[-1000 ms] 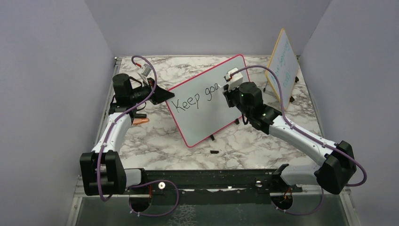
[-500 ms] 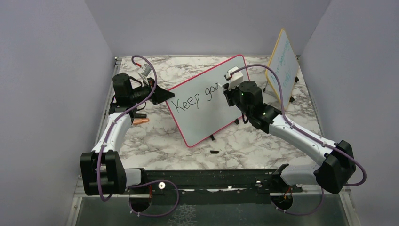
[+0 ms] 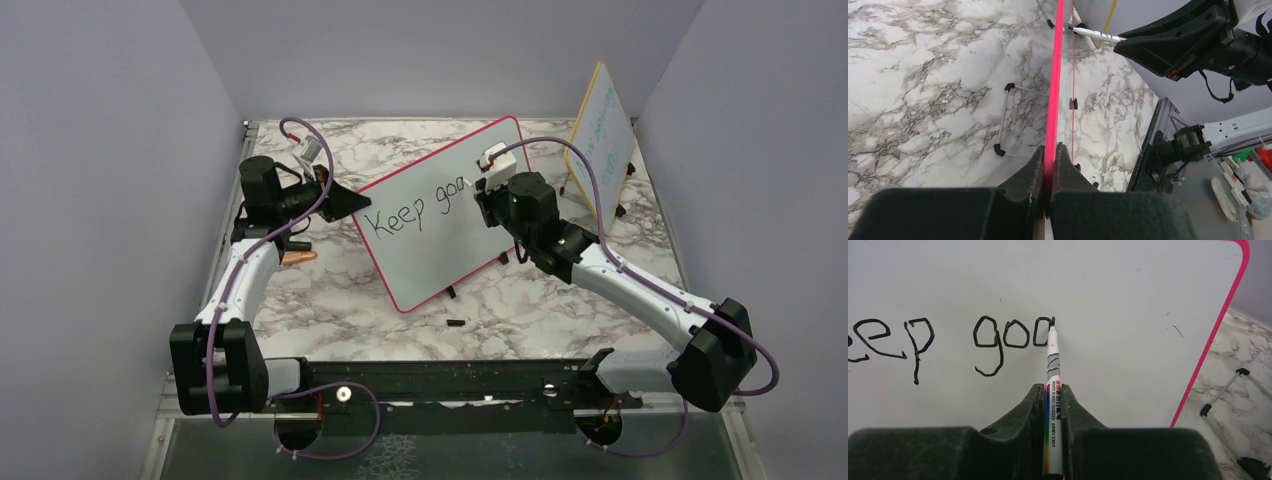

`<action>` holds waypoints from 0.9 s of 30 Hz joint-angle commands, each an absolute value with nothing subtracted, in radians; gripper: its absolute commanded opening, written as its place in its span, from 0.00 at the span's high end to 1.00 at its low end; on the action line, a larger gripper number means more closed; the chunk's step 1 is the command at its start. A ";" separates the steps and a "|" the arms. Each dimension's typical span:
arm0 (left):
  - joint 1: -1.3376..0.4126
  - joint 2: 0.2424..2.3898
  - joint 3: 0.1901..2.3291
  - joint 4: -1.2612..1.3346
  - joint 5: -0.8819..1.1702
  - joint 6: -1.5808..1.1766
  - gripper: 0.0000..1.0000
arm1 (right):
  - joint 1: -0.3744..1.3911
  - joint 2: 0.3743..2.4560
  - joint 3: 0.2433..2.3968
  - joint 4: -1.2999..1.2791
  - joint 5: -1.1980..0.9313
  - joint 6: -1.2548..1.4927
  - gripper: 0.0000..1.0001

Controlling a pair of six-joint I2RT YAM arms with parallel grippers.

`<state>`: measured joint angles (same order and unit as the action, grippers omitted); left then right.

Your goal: Write a sentence on the whiteboard

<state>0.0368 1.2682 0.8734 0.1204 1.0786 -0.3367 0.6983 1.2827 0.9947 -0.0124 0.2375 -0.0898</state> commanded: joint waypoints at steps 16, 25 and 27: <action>0.018 1.298 0.865 0.045 1.033 -0.249 1.00 | 0.695 1.255 0.963 -0.105 0.232 -0.074 1.00; 0.018 1.298 0.867 0.045 1.032 -0.247 1.00 | 0.694 1.252 0.961 -0.102 0.252 -0.074 0.99; 0.018 1.299 0.867 0.044 1.032 -0.248 1.00 | 0.693 1.253 0.961 -0.104 0.254 -0.075 1.00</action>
